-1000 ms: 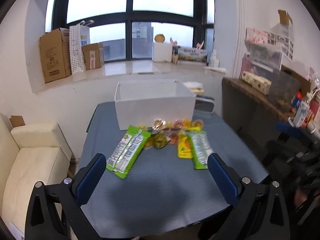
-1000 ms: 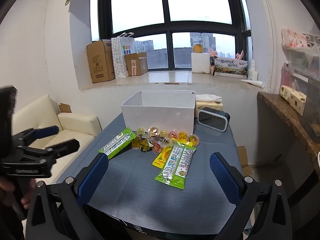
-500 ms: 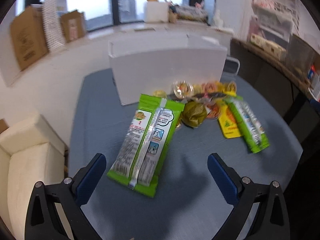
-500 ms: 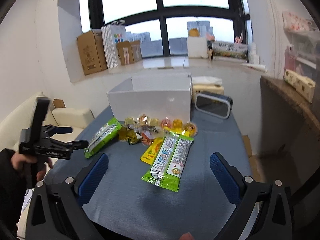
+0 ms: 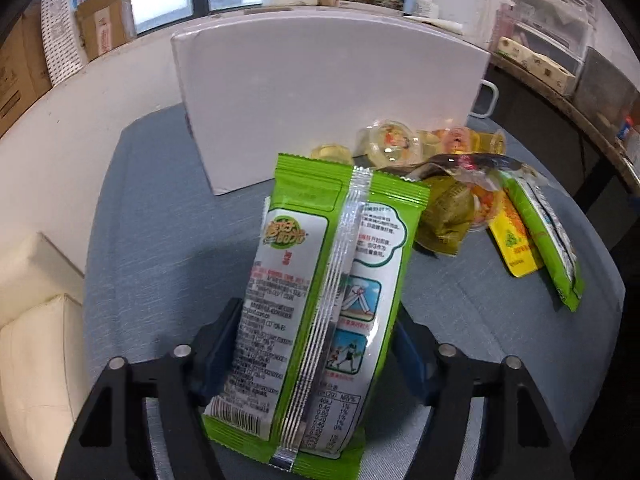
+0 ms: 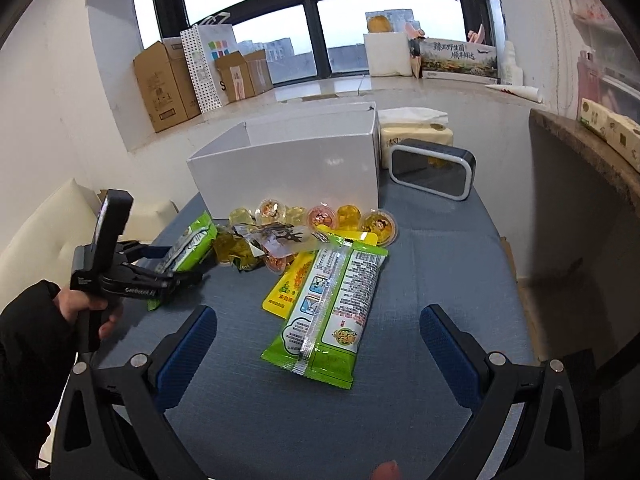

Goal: Organize snacks
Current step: 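Grasp the second green snack bag with the right tool while the left tool holds its bag, then lower both green bags into the white box and open both tools, then withdraw both tools from the box back toward the snacks, then grasp the clear braised-snack bag with the right tool while the left tool grasps the green pea bag, then lower both held bags into the white box and open both tools, then withdraw both tools from the box back toward the snacks, then grasp the yellow snack bag with the right tool while the left tool grasps the olive-green bag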

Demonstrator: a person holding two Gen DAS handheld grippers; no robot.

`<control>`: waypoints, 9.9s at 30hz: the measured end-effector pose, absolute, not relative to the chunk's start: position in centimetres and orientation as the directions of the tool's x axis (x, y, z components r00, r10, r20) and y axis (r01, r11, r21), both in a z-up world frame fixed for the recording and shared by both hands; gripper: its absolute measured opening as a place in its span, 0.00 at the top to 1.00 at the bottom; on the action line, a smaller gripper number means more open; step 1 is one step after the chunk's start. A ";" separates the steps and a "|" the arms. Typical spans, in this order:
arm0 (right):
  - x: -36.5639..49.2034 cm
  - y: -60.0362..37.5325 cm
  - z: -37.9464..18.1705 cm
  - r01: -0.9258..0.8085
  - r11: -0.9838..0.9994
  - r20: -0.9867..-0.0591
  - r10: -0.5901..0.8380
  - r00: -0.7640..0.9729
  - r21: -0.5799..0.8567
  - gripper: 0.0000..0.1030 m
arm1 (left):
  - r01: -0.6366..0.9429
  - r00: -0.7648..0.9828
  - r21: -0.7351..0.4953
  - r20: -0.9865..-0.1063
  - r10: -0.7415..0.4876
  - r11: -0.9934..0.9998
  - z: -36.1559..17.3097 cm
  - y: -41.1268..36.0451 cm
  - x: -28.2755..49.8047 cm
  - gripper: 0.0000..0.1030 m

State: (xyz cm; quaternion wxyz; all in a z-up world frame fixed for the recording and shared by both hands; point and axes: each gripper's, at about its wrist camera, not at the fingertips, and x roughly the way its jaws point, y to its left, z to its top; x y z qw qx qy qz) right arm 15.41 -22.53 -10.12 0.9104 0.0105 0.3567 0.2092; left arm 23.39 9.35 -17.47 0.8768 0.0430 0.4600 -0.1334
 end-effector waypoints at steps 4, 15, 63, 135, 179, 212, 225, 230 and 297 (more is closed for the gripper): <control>15.7 -22.5 -10.5 -0.365 0.910 -0.654 0.399 0.643 0.196 0.00 | 0.293 0.573 -0.059 -0.788 -0.225 0.954 -16.7 9.1 22.5 0.29; 18.7 -21.3 -13.1 -0.302 0.929 -0.721 0.360 0.592 0.216 0.00 | 0.143 0.727 -0.132 -0.659 -0.195 0.981 -10.3 7.4 14.0 0.29; 42.1 -14.1 -4.1 -0.398 0.897 -0.678 0.414 0.608 0.191 0.27 | 0.056 0.684 -0.243 -0.697 -0.215 0.968 -3.4 9.3 39.2 0.11; 28.6 -13.6 -14.5 -0.727 0.611 -0.728 0.646 0.229 0.313 0.23 | 0.041 0.737 -0.259 -0.644 -0.204 0.965 -9.5 10.1 11.3 0.00; 18.2 -20.9 -9.1 -0.654 0.685 -0.570 0.691 0.443 0.321 0.23 | 0.263 0.750 -0.239 -0.559 -0.354 0.935 -9.2 9.4 17.1 0.61; 40.4 -13.6 -2.1 -0.490 0.846 -0.564 0.515 0.645 0.212 0.10 | 0.035 0.762 -0.104 -0.641 -0.094 0.994 -3.1 10.2 37.6 0.00; 37.4 -17.2 -1.4 -0.471 0.834 -0.504 0.551 0.666 0.288 0.07 | 0.063 0.754 -0.122 -0.645 -0.128 0.990 -2.6 9.2 35.0 0.00; 33.2 -18.7 -1.7 -0.487 0.823 -0.486 0.566 0.666 0.293 0.00 | 0.061 0.777 -0.149 -0.614 -0.140 0.987 -1.6 8.5 30.4 0.00; 19.1 -23.5 -13.7 -0.380 0.906 -0.685 0.396 0.612 0.184 0.52 | 0.054 0.672 -0.186 -0.720 -0.173 0.981 -14.2 1.4 20.7 0.00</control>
